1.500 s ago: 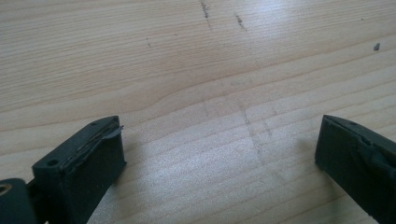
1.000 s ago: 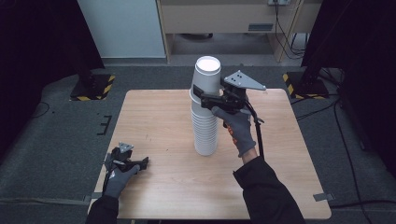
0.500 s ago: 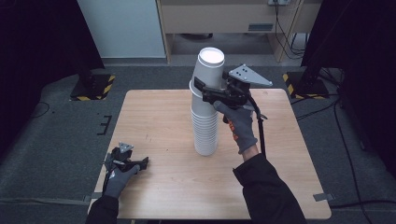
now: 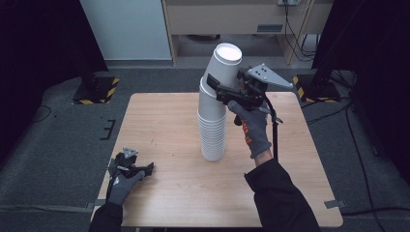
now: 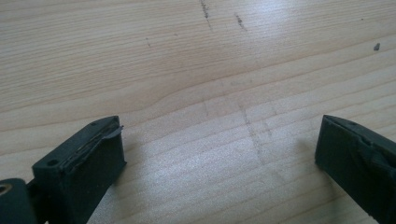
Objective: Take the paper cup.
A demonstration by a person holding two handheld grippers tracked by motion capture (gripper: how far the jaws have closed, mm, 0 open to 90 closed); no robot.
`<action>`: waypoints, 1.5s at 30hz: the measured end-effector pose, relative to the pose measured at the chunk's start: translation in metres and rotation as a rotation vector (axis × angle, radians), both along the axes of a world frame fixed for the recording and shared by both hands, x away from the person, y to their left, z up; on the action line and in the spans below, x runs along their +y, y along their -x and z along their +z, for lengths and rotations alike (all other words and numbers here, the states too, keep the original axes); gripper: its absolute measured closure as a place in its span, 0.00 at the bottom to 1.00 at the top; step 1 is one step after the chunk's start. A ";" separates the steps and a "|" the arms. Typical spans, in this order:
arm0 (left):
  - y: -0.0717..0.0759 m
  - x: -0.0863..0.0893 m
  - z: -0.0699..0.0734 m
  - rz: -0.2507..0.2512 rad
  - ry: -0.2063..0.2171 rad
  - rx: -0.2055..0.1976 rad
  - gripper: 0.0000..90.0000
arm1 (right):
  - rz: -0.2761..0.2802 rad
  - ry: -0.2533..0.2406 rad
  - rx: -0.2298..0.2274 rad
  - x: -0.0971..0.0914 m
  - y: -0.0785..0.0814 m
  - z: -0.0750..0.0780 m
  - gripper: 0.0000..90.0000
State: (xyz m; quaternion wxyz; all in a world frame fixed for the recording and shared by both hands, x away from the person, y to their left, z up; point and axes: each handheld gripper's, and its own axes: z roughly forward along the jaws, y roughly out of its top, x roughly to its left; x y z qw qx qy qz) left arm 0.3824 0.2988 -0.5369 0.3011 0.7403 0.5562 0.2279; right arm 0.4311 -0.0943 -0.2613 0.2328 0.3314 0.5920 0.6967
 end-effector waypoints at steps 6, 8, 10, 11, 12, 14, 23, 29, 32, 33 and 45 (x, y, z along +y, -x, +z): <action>0.000 0.000 0.000 0.000 0.000 0.000 0.00 | -0.009 -0.018 -0.006 -0.010 0.003 0.004 0.16; 0.000 0.000 0.000 0.000 0.000 0.000 0.00 | -0.016 -0.019 -0.005 -0.013 0.005 0.005 0.16; 0.000 0.000 0.000 0.000 0.000 0.000 0.00 | -0.023 -0.020 -0.004 -0.018 0.007 0.006 0.16; 0.000 0.000 0.000 0.000 0.000 0.000 0.00 | -0.027 -0.019 -0.005 -0.019 0.008 0.006 0.16; 0.000 0.000 0.000 0.000 0.000 0.000 0.00 | -0.029 -0.022 -0.004 -0.022 0.009 0.007 0.16; 0.000 0.000 0.000 0.000 0.000 0.000 0.00 | -0.037 -0.025 -0.008 -0.026 0.012 0.008 0.16; 0.000 0.000 0.000 0.000 0.000 0.000 0.00 | -0.089 -0.027 -0.006 -0.057 0.026 0.006 0.16; 0.000 0.000 0.000 0.000 0.000 0.000 0.00 | -0.124 -0.017 0.006 -0.077 0.035 0.000 0.16; 0.000 0.000 0.000 0.000 0.000 0.000 0.00 | -0.140 -0.019 0.013 -0.087 0.039 -0.003 0.16; 0.000 0.000 0.000 0.000 0.000 0.000 0.00 | -0.147 -0.013 0.016 -0.090 0.041 -0.005 0.16; 0.000 0.000 0.000 -0.001 0.000 0.000 0.00 | -0.169 -0.011 0.060 -0.113 0.052 -0.033 0.16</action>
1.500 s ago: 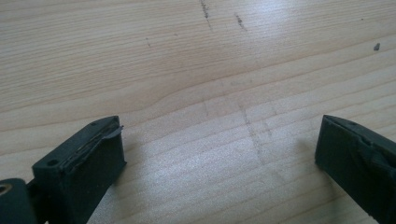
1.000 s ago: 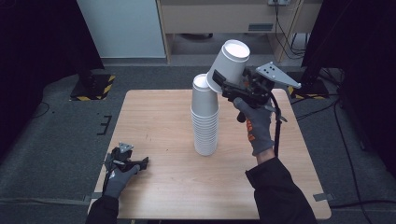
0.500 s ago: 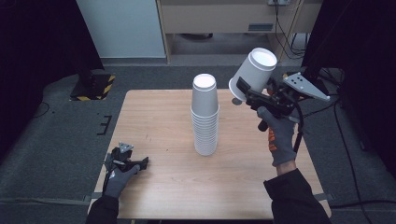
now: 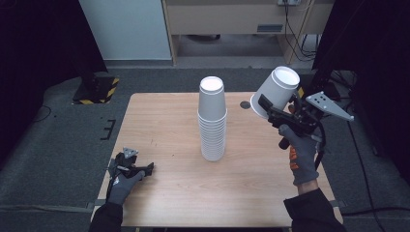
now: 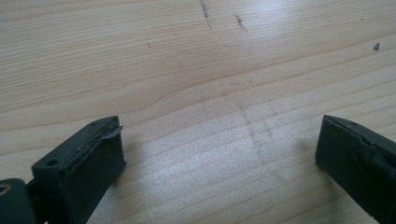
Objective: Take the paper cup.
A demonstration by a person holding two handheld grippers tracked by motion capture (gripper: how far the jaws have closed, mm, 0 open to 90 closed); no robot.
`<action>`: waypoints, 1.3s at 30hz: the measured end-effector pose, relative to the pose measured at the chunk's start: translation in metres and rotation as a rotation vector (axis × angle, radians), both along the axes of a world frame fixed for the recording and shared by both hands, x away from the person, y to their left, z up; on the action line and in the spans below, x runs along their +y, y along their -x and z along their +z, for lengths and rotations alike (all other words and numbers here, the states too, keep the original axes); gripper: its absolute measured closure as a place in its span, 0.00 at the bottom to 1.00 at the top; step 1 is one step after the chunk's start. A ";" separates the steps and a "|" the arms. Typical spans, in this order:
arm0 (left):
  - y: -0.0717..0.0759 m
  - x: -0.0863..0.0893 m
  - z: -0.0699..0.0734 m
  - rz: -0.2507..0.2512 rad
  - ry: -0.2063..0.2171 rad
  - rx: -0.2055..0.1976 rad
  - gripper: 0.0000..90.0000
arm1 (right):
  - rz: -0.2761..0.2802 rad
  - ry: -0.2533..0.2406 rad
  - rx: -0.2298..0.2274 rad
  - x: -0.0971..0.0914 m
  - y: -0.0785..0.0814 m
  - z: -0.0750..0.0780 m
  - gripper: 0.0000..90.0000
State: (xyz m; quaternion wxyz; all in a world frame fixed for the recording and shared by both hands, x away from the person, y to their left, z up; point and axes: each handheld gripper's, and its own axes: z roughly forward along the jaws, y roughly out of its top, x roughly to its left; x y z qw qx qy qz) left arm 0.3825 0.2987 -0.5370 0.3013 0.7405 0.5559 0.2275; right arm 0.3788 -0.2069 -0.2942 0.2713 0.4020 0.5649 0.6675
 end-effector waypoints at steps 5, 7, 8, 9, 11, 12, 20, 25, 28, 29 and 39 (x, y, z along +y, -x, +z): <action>0.000 0.000 0.000 -0.005 -0.001 0.002 0.00 | -0.008 -0.005 0.027 -0.009 0.003 -0.015 0.16; 0.000 0.000 0.000 -0.005 -0.002 0.003 0.00 | -0.014 -0.004 0.033 -0.012 0.004 -0.020 0.16; 0.000 0.000 0.000 -0.005 -0.002 0.003 0.00 | -0.015 -0.007 0.039 -0.014 0.005 -0.023 0.16; 0.000 0.000 0.000 -0.005 -0.002 0.003 0.00 | -0.017 -0.009 0.043 -0.015 0.005 -0.025 0.16; 0.000 0.000 0.000 -0.005 -0.002 0.003 0.00 | -0.018 -0.008 0.052 -0.017 0.007 -0.030 0.16; 0.000 0.000 0.000 -0.004 -0.002 0.002 0.00 | -0.019 -0.006 0.056 -0.018 0.008 -0.033 0.16; 0.000 0.000 0.000 -0.004 -0.001 0.002 0.00 | -0.019 -0.015 0.081 -0.023 0.014 -0.048 0.16; 0.000 0.000 0.000 -0.004 -0.001 0.002 0.00 | -0.019 -0.009 0.105 -0.027 0.020 -0.063 0.16; 0.000 0.000 0.000 -0.003 -0.001 0.002 0.00 | -0.021 -0.012 0.120 -0.030 0.023 -0.071 0.16; 0.000 0.000 0.000 -0.003 -0.001 0.002 0.00 | -0.023 -0.014 0.127 -0.031 0.024 -0.074 0.16; 0.002 0.001 0.000 0.014 0.005 -0.008 0.03 | -0.038 -0.033 0.181 -0.038 0.031 -0.100 0.16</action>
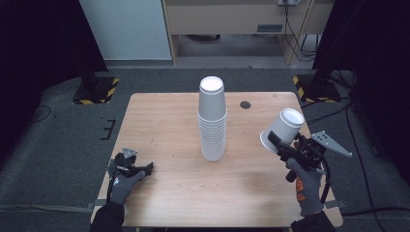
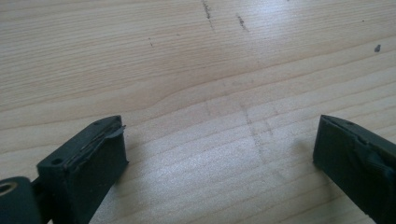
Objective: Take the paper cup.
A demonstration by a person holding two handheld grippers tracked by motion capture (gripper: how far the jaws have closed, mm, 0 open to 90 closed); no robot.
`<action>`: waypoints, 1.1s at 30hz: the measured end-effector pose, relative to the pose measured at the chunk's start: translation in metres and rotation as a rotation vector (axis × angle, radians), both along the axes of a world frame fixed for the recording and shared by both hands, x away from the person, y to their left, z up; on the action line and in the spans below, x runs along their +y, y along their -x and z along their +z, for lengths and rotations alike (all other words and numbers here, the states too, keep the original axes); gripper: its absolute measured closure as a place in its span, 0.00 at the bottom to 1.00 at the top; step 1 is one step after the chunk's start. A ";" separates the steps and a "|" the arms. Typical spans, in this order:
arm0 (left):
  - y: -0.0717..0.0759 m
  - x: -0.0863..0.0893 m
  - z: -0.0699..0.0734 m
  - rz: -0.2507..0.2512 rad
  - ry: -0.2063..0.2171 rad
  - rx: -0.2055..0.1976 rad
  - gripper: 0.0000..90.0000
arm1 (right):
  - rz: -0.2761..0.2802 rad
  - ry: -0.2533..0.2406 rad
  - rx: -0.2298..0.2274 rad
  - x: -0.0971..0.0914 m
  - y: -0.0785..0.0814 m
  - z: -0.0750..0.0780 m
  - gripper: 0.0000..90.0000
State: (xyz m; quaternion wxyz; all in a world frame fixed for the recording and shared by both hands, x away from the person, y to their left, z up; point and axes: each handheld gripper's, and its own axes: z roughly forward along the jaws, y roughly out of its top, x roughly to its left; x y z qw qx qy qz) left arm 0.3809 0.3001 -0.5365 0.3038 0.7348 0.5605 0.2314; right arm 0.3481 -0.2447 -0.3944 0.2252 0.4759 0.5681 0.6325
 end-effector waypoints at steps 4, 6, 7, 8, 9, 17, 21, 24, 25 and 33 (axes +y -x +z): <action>0.001 0.001 0.000 0.010 0.002 -0.009 0.07 | -0.005 -0.024 0.030 -0.001 0.001 -0.011 0.16; 0.001 0.002 0.001 0.017 0.002 -0.013 0.09 | -0.007 -0.036 0.041 -0.002 0.002 -0.015 0.16; 0.001 0.002 0.001 0.018 0.004 -0.015 0.10 | -0.008 -0.035 0.045 -0.002 0.002 -0.017 0.16; 0.002 0.003 0.001 0.021 0.006 -0.017 0.11 | -0.008 -0.033 0.049 -0.002 0.003 -0.018 0.16; 0.002 0.003 0.001 0.022 0.007 -0.019 0.12 | -0.008 -0.030 0.054 -0.002 0.004 -0.020 0.16; 0.005 0.003 0.006 0.014 0.027 -0.064 0.18 | -0.013 -0.080 0.092 -0.007 0.006 -0.032 0.16; 0.007 0.001 0.010 0.005 0.049 -0.095 0.20 | -0.010 -0.124 0.115 -0.008 0.005 -0.037 0.16; 0.009 0.001 0.013 -0.003 0.065 -0.115 0.20 | -0.012 -0.149 0.125 -0.009 0.004 -0.040 0.16; 0.009 0.000 0.015 -0.003 0.072 -0.127 0.20 | -0.013 -0.157 0.127 -0.009 0.004 -0.040 0.16; 0.012 -0.006 0.024 -0.031 0.101 -0.195 0.21 | -0.029 -0.222 0.141 -0.015 0.003 -0.045 0.16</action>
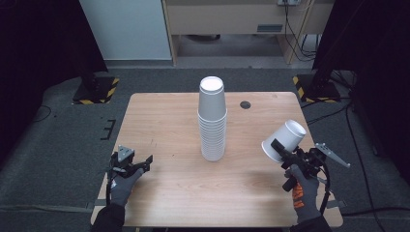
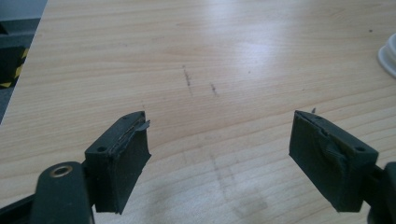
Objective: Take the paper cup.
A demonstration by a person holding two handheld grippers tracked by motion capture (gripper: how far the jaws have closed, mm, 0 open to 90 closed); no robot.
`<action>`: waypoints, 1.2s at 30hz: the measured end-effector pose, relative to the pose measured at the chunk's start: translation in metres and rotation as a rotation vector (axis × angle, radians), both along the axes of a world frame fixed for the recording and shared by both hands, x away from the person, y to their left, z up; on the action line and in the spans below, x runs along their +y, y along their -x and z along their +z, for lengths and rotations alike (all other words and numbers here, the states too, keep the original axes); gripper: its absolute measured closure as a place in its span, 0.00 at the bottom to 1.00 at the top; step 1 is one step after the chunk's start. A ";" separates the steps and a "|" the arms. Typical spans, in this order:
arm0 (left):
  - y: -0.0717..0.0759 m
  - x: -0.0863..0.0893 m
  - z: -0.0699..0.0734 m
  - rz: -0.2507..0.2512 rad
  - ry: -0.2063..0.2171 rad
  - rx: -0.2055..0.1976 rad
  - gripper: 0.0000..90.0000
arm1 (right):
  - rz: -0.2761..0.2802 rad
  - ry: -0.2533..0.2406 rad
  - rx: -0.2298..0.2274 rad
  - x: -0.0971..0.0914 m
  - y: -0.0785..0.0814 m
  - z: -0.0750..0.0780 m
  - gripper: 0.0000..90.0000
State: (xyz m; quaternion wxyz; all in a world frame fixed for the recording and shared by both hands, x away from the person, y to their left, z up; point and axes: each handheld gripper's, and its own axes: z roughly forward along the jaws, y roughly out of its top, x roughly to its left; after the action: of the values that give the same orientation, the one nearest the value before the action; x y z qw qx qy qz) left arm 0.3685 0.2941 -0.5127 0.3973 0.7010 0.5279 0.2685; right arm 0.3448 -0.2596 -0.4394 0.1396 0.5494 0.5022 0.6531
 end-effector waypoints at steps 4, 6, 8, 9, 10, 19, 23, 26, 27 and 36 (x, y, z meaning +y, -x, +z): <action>0.001 -0.003 0.002 -0.020 0.002 -0.023 0.21 | -0.006 -0.010 0.007 0.000 0.001 0.000 0.16; 0.001 -0.004 0.004 -0.025 0.006 -0.036 0.22 | -0.012 -0.028 0.010 0.000 0.001 -0.001 0.16; 0.002 -0.006 0.005 -0.027 0.013 -0.049 0.22 | -0.023 -0.052 0.020 0.000 0.001 -0.003 0.16; 0.003 -0.007 0.006 -0.032 0.015 -0.056 0.22 | -0.025 -0.056 0.023 0.000 0.001 -0.004 0.16; 0.003 -0.009 0.007 -0.034 0.023 -0.063 0.22 | -0.029 -0.068 0.031 0.000 0.001 -0.006 0.16; 0.007 -0.018 0.013 -0.069 0.042 -0.114 0.22 | -0.040 -0.123 0.073 0.002 0.000 -0.017 0.16; 0.009 -0.023 0.017 -0.092 0.046 -0.139 0.22 | -0.033 -0.167 0.086 0.003 0.000 -0.018 0.16; 0.011 -0.028 0.019 -0.108 0.059 -0.149 0.22 | -0.031 -0.180 0.090 0.004 -0.001 -0.020 0.16; 0.011 -0.031 0.020 -0.116 0.064 -0.154 0.22 | -0.030 -0.185 0.093 0.004 -0.001 -0.021 0.16; 0.016 -0.053 0.025 -0.177 0.085 -0.180 0.22 | -0.021 -0.224 0.109 0.005 -0.001 -0.023 0.16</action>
State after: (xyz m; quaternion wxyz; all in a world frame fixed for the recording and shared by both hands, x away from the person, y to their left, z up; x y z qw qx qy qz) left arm 0.3525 0.2415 -0.4874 0.4943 0.7006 0.4371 0.2716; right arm 0.3454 -0.2542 -0.4626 0.0568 0.6013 0.4272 0.6728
